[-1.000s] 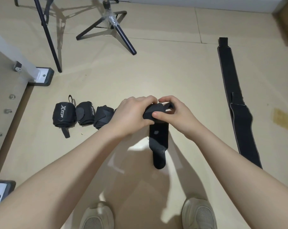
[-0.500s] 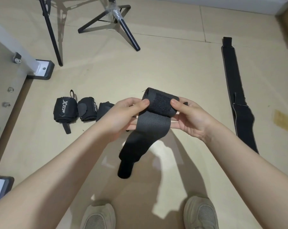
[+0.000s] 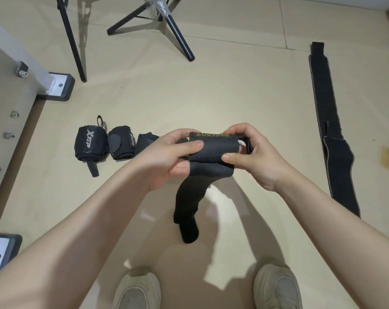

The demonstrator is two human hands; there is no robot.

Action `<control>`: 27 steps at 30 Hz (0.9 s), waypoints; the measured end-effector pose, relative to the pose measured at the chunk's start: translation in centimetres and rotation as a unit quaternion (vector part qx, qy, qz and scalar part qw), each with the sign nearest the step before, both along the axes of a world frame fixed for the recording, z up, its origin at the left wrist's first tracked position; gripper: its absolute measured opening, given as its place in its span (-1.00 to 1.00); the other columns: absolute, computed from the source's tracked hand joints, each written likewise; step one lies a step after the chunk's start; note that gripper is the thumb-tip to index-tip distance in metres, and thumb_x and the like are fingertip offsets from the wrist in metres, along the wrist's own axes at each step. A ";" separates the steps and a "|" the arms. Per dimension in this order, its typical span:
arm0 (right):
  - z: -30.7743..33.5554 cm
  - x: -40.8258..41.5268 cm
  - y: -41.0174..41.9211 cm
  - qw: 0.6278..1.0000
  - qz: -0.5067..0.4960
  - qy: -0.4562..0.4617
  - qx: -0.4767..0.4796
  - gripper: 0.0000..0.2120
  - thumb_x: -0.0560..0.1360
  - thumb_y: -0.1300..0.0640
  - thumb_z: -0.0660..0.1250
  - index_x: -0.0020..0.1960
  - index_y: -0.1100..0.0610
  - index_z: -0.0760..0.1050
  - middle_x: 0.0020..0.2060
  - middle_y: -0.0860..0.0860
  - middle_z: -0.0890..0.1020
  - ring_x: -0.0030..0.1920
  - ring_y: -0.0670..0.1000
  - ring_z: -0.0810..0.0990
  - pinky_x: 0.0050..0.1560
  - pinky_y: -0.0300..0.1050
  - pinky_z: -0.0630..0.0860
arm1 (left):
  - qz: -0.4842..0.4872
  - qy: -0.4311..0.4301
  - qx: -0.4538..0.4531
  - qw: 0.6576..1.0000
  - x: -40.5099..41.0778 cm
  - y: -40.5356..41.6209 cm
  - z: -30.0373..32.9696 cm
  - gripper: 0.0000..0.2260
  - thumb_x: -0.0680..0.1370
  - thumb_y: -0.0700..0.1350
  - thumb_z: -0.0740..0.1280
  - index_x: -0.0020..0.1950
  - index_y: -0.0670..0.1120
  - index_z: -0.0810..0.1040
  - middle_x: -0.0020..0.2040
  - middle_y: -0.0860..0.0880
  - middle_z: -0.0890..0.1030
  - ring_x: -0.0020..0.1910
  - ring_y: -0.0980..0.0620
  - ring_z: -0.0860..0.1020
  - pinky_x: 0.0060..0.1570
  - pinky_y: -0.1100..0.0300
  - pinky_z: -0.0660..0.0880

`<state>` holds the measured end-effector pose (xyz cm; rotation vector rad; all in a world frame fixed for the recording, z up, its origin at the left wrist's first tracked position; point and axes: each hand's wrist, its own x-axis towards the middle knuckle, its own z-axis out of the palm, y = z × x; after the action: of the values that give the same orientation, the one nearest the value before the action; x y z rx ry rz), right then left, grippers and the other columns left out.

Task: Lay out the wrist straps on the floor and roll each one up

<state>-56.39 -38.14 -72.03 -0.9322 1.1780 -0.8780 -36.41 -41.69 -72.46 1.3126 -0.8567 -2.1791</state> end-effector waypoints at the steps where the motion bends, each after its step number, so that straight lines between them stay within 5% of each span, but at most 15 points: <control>1: -0.3 0.0 0.1 0.999 -0.009 -0.027 0.027 -0.59 0.38 0.44 0.40 0.08 0.08 0.39 -0.04 0.00 0.51 -0.22 -0.15 0.60 -0.15 -0.19 0.61 | 0.008 0.009 -0.004 1.000 0.0 0.0 -0.1 -0.73 0.41 -0.21 0.46 0.07 0.00 0.58 0.00 -0.17 0.51 -0.05 -0.23 0.33 0.04 -0.09 0.32; 3: -1.1 0.0 0.0 0.988 -0.034 -0.101 0.109 -0.44 0.23 0.21 0.56 0.15 0.06 0.40 -0.01 0.01 0.57 -0.12 -0.04 0.64 -0.05 -0.07 0.62 | 0.012 0.015 -0.031 0.999 -0.1 0.1 -0.2 -0.71 0.42 -0.29 0.42 0.07 -0.01 0.57 -0.06 -0.17 0.53 -0.06 -0.19 0.27 -0.10 -0.04 0.09; 5: -1.2 -0.1 -0.1 0.979 -0.027 -0.130 0.153 -0.35 0.20 0.05 0.61 0.19 0.16 0.44 -0.02 0.07 0.64 -0.06 0.07 0.66 -0.03 -0.02 0.62 | 0.000 0.002 -0.065 0.998 -0.5 0.3 -0.2 -0.62 0.36 -0.30 0.43 0.10 0.01 0.53 -0.04 -0.10 0.62 -0.06 -0.17 0.43 -0.03 -0.13 0.36; 7: -0.8 -0.1 -0.2 0.981 0.004 -0.111 0.158 -0.57 0.35 0.09 0.47 0.16 0.21 0.48 -0.04 0.09 0.67 -0.05 0.06 0.67 -0.06 -0.05 0.63 | -0.010 -0.020 -0.094 0.995 -0.6 0.5 -0.2 -0.55 0.29 -0.25 0.45 0.12 0.05 0.51 -0.03 -0.01 0.67 -0.04 -0.12 0.54 0.12 -0.23 0.42; 12: -0.7 0.2 -0.4 0.984 0.008 -0.081 0.161 -0.66 0.33 0.13 0.37 0.09 0.14 0.46 -0.09 0.04 0.66 -0.12 0.04 0.68 -0.19 -0.02 0.64 | -0.024 -0.032 -0.137 0.990 0.0 0.4 -0.8 -0.49 0.30 -0.25 0.43 0.21 0.02 0.46 0.07 0.04 0.65 -0.05 0.00 0.62 0.07 0.01 0.47; 21: -0.7 0.0 -0.4 0.990 -0.033 -0.077 0.117 -0.68 0.38 0.36 0.35 0.06 0.08 0.42 -0.06 0.03 0.55 -0.19 -0.01 0.64 -0.18 -0.09 0.61 | -0.119 -0.042 -0.051 0.991 0.1 0.4 -1.5 -0.68 0.54 -0.19 0.35 0.28 -0.02 0.46 0.04 -0.08 0.67 -0.04 -0.03 0.65 0.10 0.01 0.53; 27: -0.7 0.6 -0.3 0.996 -0.011 0.088 -0.013 -0.55 0.36 0.50 0.40 -0.01 0.00 0.41 -0.02 -0.07 0.53 -0.21 -0.07 0.59 -0.22 -0.16 0.57 | -0.082 0.010 -0.034 0.996 0.1 0.5 -1.2 -0.64 0.49 -0.20 0.38 0.29 -0.07 0.46 -0.06 0.00 0.68 -0.15 0.05 0.65 -0.04 0.09 0.58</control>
<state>-55.78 -38.47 -72.68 -1.0354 1.3328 -0.8433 -36.31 -41.15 -73.68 1.2239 -1.0538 -2.2620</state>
